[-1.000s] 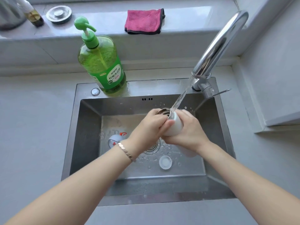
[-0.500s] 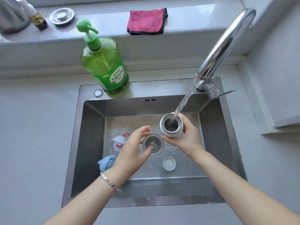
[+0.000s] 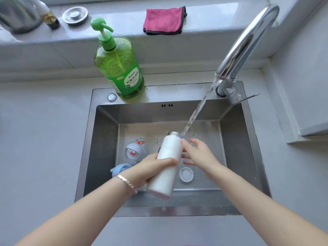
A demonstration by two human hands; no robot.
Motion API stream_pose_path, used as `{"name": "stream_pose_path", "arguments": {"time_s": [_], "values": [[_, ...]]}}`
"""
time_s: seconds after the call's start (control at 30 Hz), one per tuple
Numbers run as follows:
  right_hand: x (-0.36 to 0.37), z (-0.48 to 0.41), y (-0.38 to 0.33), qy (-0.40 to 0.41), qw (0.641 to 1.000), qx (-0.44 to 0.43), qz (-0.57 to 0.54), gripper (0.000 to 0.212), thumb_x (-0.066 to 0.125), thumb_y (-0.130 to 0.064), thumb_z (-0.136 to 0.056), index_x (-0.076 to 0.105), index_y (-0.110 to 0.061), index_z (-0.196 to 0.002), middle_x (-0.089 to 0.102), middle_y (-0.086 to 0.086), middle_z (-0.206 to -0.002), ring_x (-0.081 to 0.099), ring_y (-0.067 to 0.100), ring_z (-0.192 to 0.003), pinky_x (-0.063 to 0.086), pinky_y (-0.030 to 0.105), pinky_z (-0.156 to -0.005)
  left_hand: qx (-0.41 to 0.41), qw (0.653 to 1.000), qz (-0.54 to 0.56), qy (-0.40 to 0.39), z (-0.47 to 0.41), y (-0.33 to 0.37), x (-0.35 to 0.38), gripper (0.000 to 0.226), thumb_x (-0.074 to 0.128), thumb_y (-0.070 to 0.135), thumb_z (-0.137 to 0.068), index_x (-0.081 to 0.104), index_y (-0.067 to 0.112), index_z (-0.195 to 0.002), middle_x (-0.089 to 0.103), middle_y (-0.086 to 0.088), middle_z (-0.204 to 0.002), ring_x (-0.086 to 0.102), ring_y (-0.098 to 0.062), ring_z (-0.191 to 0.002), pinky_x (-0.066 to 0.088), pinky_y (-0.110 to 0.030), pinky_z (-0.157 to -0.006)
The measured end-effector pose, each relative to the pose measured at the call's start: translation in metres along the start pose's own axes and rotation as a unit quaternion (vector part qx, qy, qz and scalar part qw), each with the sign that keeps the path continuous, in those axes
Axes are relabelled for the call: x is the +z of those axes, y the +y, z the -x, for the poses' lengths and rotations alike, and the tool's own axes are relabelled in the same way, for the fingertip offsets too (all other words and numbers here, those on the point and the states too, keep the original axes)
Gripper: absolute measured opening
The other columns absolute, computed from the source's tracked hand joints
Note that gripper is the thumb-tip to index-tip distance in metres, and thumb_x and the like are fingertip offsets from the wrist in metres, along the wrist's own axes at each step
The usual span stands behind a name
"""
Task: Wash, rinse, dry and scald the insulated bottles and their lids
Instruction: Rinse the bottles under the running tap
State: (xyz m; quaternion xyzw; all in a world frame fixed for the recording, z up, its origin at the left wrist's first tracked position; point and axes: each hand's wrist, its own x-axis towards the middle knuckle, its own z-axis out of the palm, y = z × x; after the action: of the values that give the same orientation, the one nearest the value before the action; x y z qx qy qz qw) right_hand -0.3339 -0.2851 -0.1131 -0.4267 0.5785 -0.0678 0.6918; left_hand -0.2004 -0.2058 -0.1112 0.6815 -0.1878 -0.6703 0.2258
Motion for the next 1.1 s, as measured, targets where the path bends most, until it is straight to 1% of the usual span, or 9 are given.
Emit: {"name": "stream_pose_path", "arguments": {"time_s": [0.1, 0.2, 0.3, 0.4, 0.53, 0.67, 0.8, 0.93, 1.1], "values": [[-0.001, 0.003, 0.009, 0.013, 0.998, 0.026, 0.051, 0.041, 0.05, -0.022, -0.095, 0.042, -0.004, -0.131, 0.06, 0.013, -0.096, 0.059, 0.022, -0.088, 0.052, 0.036, -0.079, -0.11, 0.994, 0.024, 0.015, 0.012, -0.015, -0.021, 0.051, 0.075, 0.039, -0.072, 0.058, 0.008, -0.108, 0.069, -0.011, -0.087, 0.066, -0.023, -0.072, 0.053, -0.032, -0.069], [0.002, 0.011, 0.018, 0.0, 0.994, 0.039, 0.104, 0.023, 0.047, -0.013, -0.094, 0.053, -0.006, -0.115, 0.062, 0.007, -0.08, 0.058, 0.02, -0.077, 0.047, 0.024, -0.063, -0.075, 0.976, -0.181, 0.094, 0.027, -0.024, -0.041, 0.061, 0.072, 0.054, -0.059, 0.058, 0.015, -0.104, 0.069, -0.004, -0.09, 0.067, -0.02, -0.077, 0.055, -0.033, -0.071], [0.011, 0.016, 0.023, -0.006, 0.988, 0.036, 0.151, 0.012, 0.046, -0.011, -0.093, 0.057, -0.01, -0.097, 0.062, 0.002, -0.074, 0.058, 0.015, -0.068, 0.044, 0.02, -0.058, -0.031, 0.821, -0.529, 0.214, 0.051, -0.025, -0.056, 0.055, 0.064, 0.057, -0.065, 0.048, 0.025, -0.106, 0.061, 0.004, -0.094, 0.061, -0.02, -0.084, 0.045, -0.028, -0.067], [0.027, 0.019, 0.023, -0.012, 0.981, 0.02, 0.195, 0.014, 0.047, -0.012, -0.092, 0.06, -0.011, -0.088, 0.064, 0.004, -0.077, 0.058, 0.016, -0.07, 0.043, 0.021, -0.057, -0.017, 0.68, -0.682, 0.269, 0.072, -0.03, -0.075, 0.055, 0.064, 0.051, -0.075, 0.042, 0.026, -0.119, 0.057, -0.002, -0.109, 0.058, -0.024, -0.099, 0.036, -0.029, -0.068], [0.052, 0.027, 0.019, -0.022, 0.97, -0.006, 0.243, 0.02, 0.047, -0.009, -0.09, 0.061, -0.013, -0.077, 0.065, 0.008, -0.08, 0.058, 0.019, -0.073, 0.043, 0.022, -0.056, -0.019, 0.617, -0.729, 0.295, 0.094, -0.047, -0.111, 0.052, 0.066, 0.038, -0.078, 0.041, 0.024, -0.122, 0.054, -0.002, -0.114, 0.056, -0.023, -0.104, 0.031, -0.028, -0.068], [0.081, 0.029, 0.014, -0.03, 0.963, -0.02, 0.267, 0.016, 0.048, -0.009, -0.091, 0.063, -0.01, -0.086, 0.066, 0.008, -0.083, 0.06, 0.018, -0.076, 0.044, 0.022, -0.058, -0.005, 0.71, -0.607, 0.357, 0.112, -0.067, -0.16, 0.055, 0.065, 0.045, -0.074, 0.041, 0.032, -0.122, 0.056, 0.003, -0.107, 0.045, -0.025, -0.107, 0.03, -0.03, -0.073], [0.106, 0.027, 0.008, -0.032, 0.961, -0.043, 0.273, 0.016, 0.049, -0.01, -0.091, 0.065, -0.009, -0.09, 0.067, 0.005, -0.081, 0.061, 0.018, -0.075, 0.044, 0.023, -0.059, 0.099, 0.877, -0.162, 0.441, 0.107, -0.089, -0.196, 0.064, 0.075, 0.037, -0.065, 0.042, 0.035, -0.119, 0.053, -0.001, -0.095, 0.04, -0.021, -0.101, 0.036, -0.025, -0.07], [0.126, 0.024, 0.007, -0.01, 0.964, -0.059, 0.26, 0.015, 0.05, -0.009, -0.091, 0.065, -0.011, -0.091, 0.067, 0.002, -0.076, 0.062, 0.017, -0.073, 0.047, 0.024, -0.063, 0.21, 0.852, 0.055, 0.476, 0.078, -0.088, -0.217, 0.054, 0.081, 0.015, -0.068, 0.041, 0.024, -0.103, 0.057, 0.005, -0.089, 0.058, -0.017, -0.086, 0.044, -0.02, -0.068], [0.139, 0.02, 0.016, 0.007, 0.969, -0.049, 0.24, 0.017, 0.049, -0.005, -0.09, 0.062, -0.015, -0.092, 0.068, 0.002, -0.077, 0.063, 0.015, -0.072, 0.047, 0.025, -0.064, 0.246, 0.838, 0.121, 0.472, 0.043, -0.09, -0.232, 0.052, 0.081, 0.012, -0.067, 0.038, 0.035, -0.084, 0.055, 0.014, -0.083, 0.057, -0.014, -0.078, 0.048, -0.019, -0.071]]}}
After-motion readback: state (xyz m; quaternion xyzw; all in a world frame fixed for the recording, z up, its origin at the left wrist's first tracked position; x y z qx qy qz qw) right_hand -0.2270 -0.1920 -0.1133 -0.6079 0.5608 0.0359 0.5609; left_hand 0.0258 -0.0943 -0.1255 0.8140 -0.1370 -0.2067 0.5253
